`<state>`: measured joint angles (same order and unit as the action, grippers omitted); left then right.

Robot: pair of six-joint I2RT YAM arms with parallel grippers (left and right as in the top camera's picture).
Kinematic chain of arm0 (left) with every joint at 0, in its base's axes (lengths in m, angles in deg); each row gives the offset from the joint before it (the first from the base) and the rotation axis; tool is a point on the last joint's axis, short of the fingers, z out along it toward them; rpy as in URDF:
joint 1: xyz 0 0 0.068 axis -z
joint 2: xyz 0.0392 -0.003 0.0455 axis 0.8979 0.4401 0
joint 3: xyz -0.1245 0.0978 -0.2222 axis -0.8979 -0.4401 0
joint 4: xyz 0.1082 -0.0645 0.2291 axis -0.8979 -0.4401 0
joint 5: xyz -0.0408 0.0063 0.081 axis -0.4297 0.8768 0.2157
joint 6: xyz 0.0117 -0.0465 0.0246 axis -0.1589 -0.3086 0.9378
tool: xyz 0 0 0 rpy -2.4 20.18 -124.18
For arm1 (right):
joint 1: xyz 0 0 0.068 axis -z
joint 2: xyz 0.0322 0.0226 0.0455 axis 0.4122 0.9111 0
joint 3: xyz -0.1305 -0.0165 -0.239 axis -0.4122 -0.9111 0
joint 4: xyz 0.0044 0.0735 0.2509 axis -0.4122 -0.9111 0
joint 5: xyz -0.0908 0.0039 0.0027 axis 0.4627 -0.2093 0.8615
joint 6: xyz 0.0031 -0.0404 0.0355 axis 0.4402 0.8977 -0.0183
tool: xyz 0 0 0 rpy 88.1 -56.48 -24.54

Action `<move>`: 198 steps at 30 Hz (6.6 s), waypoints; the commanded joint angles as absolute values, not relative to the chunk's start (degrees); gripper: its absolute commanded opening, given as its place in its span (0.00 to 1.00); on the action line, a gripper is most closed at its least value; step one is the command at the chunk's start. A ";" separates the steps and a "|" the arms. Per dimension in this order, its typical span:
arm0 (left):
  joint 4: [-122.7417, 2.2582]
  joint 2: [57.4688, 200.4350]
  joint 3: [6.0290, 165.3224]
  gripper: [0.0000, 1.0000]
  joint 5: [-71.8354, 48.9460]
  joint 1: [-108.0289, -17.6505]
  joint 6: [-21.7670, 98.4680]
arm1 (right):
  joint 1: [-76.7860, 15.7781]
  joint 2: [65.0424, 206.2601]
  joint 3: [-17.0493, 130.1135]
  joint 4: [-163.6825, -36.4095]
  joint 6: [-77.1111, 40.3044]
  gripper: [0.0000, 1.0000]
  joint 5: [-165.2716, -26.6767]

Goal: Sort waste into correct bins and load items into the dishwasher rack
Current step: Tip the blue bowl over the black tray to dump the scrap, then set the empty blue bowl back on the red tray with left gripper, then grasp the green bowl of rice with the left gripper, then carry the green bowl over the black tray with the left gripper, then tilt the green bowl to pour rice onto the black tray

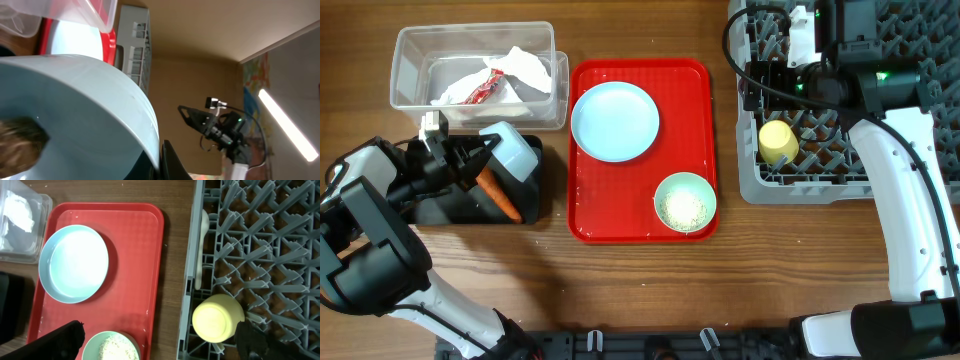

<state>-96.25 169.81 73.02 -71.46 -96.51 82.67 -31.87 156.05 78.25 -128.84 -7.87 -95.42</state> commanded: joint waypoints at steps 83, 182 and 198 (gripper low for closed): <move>-81.50 178.71 99.12 0.63 6.83 -13.89 67.43 | -31.54 156.56 77.79 -129.87 -6.27 0.99 -93.84; -106.17 164.83 89.19 0.04 -40.03 -99.31 86.84 | -19.35 151.77 77.79 -127.14 -16.48 0.91 -86.41; -98.20 165.00 81.11 0.04 -52.54 -106.80 95.65 | -19.35 151.77 77.79 -128.41 -16.48 0.91 -86.41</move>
<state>-98.50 165.66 81.61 -47.33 -105.69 92.85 -19.52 151.18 78.25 -128.19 -17.05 -87.42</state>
